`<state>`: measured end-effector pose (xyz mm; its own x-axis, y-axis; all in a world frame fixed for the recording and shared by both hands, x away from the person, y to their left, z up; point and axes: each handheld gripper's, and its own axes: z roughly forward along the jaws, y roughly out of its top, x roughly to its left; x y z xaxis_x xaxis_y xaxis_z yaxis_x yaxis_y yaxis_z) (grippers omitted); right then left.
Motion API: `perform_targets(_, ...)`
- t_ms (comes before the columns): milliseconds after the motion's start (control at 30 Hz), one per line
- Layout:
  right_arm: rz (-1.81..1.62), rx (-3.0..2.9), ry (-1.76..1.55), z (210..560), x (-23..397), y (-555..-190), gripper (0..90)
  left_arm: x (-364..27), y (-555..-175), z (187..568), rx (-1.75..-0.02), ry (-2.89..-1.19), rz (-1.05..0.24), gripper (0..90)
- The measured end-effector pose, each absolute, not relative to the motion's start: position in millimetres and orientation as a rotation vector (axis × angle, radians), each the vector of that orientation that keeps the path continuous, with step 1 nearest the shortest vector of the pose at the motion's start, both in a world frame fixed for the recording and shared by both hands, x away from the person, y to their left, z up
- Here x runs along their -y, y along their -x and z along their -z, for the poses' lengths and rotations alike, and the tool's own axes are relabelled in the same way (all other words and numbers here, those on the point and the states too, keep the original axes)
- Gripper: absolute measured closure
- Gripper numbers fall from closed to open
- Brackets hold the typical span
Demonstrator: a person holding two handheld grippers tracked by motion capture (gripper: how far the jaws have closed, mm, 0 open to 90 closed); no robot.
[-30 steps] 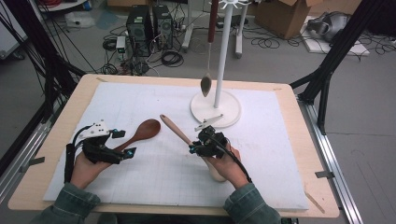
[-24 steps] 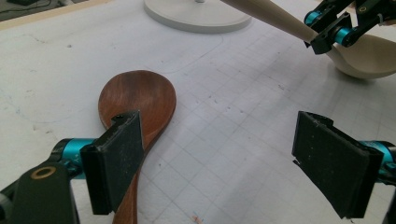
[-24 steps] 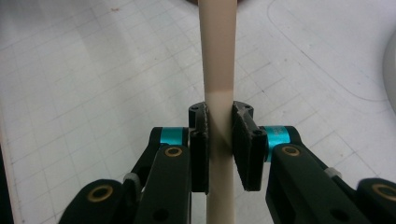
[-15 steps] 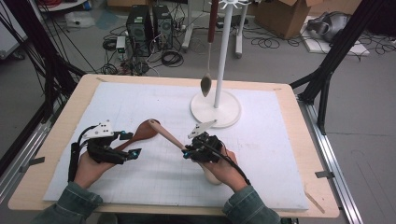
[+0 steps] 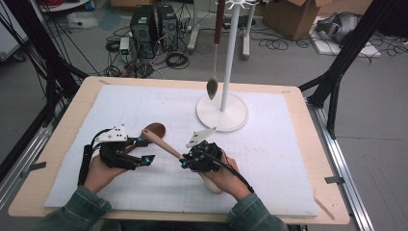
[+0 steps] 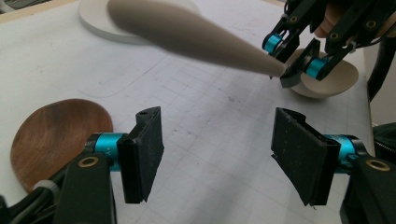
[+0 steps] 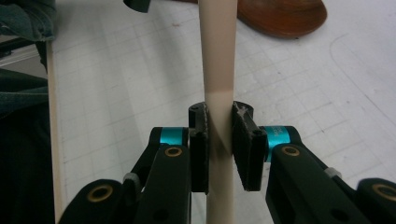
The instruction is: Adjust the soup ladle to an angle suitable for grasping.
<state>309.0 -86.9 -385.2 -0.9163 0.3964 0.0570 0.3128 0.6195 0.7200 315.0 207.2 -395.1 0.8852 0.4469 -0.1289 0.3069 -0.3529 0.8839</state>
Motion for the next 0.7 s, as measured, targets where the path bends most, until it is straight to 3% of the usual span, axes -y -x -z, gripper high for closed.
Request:
perform_targets(500,-1.228,-2.792,-0.593,388.7,81.8,-310.2,76.5,-195.3,-315.0,390.9,-0.516,-1.954,-0.136,34.9)
perform_targets(700,-1.304,-2.872,-0.643,391.3,85.4,-320.4,68.0,-194.5,-314.2,389.5,-0.508,-1.948,-0.132,34.9)
